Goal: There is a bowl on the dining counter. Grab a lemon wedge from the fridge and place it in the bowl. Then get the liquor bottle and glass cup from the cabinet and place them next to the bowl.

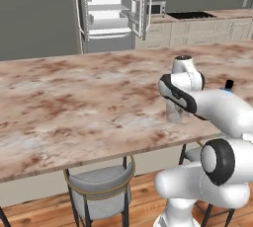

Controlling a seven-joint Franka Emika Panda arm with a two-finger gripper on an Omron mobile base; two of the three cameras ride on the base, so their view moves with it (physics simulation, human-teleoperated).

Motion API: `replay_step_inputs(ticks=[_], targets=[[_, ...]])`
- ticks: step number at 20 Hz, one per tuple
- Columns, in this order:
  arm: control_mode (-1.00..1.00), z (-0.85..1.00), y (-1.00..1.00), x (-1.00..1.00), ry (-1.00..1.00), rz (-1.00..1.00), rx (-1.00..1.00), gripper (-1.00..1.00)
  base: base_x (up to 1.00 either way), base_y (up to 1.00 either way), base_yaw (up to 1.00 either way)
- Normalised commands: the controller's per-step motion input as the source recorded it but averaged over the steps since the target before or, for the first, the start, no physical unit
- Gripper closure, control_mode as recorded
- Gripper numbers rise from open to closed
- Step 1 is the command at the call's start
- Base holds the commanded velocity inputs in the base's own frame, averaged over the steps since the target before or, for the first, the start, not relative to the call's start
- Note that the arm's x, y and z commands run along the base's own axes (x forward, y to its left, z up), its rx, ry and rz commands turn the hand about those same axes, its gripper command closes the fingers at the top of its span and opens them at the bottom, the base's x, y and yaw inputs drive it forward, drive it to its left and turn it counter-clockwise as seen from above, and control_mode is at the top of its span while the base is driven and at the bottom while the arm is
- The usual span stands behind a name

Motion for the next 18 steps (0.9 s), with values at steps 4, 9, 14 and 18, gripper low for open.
replay_step_inputs(ticks=[4, 9, 14, 18], targets=[[-1.00, -0.37, -0.14, 0.83, 0.05, 0.00, 0.00, 1.00, 0.00, 0.00, 0.00], [-1.00, -0.44, -0.12, 0.73, 0.06, 0.00, 0.00, 1.00, 0.00, 0.00, 0.00], [-1.00, -0.51, -0.10, 0.55, 0.07, 0.00, 0.00, 1.00, 0.00, 0.00, 0.00], [-1.00, -0.51, -0.12, 0.40, 0.04, 0.00, 0.00, 1.00, 0.00, 0.00, 0.00]])
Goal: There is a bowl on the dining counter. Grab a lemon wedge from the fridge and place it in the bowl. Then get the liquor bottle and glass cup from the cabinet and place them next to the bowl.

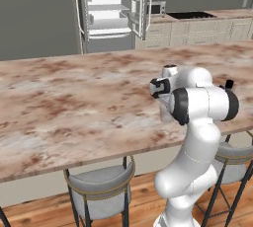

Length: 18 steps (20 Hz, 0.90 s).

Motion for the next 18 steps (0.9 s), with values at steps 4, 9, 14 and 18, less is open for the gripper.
replay_step_inputs(ticks=[4, 9, 14, 18], targets=[[-1.00, -0.40, -0.16, 0.26, 0.00, 0.00, 0.00, 1.00, 0.00, 0.00, 0.00], [-1.00, -0.38, -0.12, 0.10, 0.00, 0.00, 0.00, 1.00, 0.00, 0.00, 0.00], [-1.00, -0.41, 0.00, 0.02, 0.00, 0.00, 0.00, -1.00, 0.00, 0.00, 0.00], [-1.00, -0.38, 0.05, -0.01, 0.00, 0.00, 0.00, -1.00, 0.00, 0.00, 0.00]])
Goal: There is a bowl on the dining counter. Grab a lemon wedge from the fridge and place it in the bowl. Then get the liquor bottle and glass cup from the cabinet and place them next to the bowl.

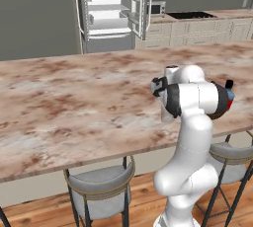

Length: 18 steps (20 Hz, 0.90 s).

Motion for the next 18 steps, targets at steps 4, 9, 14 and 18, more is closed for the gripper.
replay_step_inputs(ticks=[4, 9, 14, 18], targets=[[-1.00, 0.02, 0.00, -0.34, -0.01, 0.00, 0.00, -1.00, 0.00, 0.00, 0.00], [-1.00, 0.27, 0.01, -0.73, -0.07, 0.00, 0.00, -1.00, 0.00, 0.00, 0.00], [-1.00, 0.65, 0.05, -0.77, -0.09, 0.00, 0.00, -1.00, 0.00, 0.00, 0.00], [-1.00, 0.70, 0.06, -0.81, -0.10, 0.00, 0.00, -1.00, 0.00, 0.00, 0.00]])
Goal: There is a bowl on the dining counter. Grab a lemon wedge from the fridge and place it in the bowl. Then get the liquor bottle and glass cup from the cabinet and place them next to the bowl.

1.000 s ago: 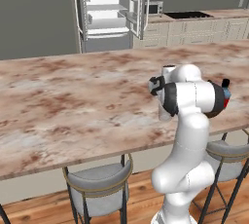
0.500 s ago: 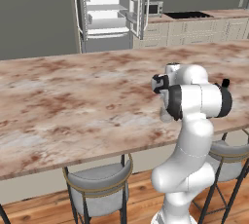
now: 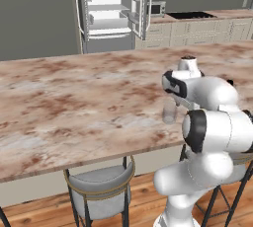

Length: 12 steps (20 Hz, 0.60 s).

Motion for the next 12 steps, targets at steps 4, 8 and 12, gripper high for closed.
replay_step_inputs(ticks=[4, 8, 12], targets=[[-1.00, 0.63, 0.13, -0.94, -0.10, -0.02, 0.00, -1.00, 0.00, 0.00, 0.00], [-1.00, 0.59, 0.20, -0.99, -0.09, -0.08, 0.00, -1.00, 0.00, 0.00, 0.00], [-1.00, 0.55, 0.19, -1.00, -0.11, -0.09, 0.00, -1.00, 0.00, 0.00, 0.00]])
